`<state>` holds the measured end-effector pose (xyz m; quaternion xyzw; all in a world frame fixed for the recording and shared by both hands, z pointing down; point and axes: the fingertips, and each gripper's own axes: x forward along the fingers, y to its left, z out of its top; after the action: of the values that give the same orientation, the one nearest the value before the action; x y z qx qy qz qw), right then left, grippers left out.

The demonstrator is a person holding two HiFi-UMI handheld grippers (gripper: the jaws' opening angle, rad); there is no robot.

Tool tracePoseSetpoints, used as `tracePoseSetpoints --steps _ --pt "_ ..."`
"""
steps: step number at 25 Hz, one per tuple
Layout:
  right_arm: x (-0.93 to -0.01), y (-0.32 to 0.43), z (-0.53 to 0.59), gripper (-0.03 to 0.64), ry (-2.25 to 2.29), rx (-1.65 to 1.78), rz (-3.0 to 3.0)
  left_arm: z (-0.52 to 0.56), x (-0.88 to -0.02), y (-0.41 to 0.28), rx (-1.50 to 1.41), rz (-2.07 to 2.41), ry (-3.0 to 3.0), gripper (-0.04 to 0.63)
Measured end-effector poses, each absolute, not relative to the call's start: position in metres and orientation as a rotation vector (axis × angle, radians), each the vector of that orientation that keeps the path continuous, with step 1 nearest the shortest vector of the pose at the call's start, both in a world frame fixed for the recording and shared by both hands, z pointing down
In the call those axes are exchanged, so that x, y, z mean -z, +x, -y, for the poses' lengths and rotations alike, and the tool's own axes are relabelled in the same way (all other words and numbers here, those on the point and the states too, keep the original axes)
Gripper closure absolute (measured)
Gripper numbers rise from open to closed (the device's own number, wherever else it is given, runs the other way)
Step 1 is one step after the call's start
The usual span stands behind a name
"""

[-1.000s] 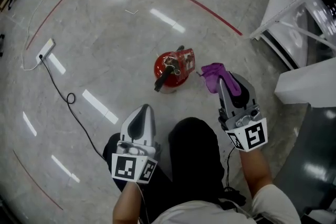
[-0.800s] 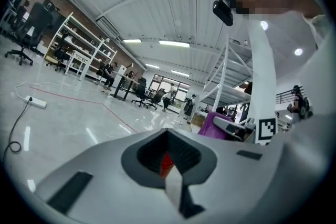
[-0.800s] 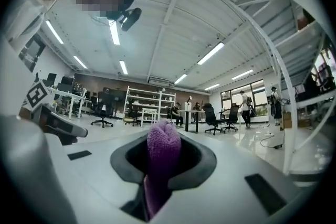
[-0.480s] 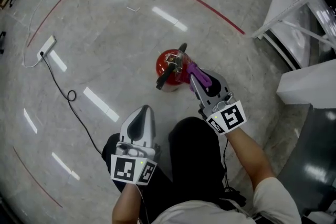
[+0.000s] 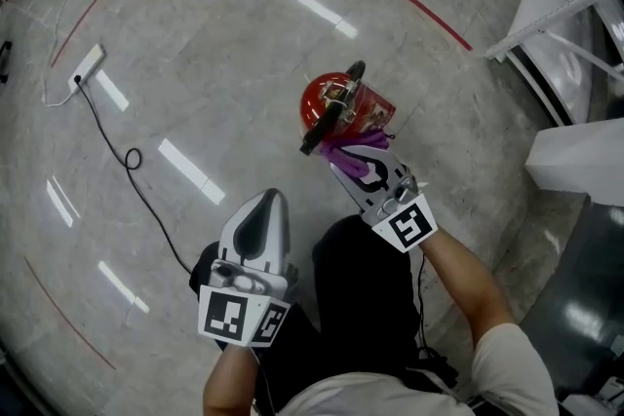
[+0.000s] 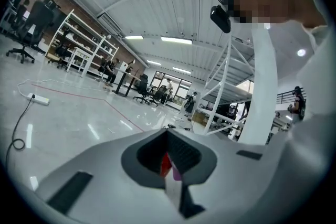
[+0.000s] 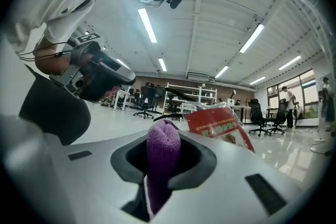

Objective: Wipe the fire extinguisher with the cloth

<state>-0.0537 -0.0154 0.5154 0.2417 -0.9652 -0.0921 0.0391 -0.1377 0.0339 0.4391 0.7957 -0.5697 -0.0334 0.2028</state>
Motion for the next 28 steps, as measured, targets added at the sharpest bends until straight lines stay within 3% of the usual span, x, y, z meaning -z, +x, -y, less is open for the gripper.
tracePoseSetpoints --steps 15,28 --pt "-0.607 -0.063 0.012 0.549 0.688 -0.05 2.964 -0.031 -0.451 -0.136 0.074 1.578 2.214 0.591" --pt "-0.713 -0.081 0.013 0.549 0.634 -0.112 2.896 -0.035 -0.463 -0.143 0.028 1.585 2.189 0.591"
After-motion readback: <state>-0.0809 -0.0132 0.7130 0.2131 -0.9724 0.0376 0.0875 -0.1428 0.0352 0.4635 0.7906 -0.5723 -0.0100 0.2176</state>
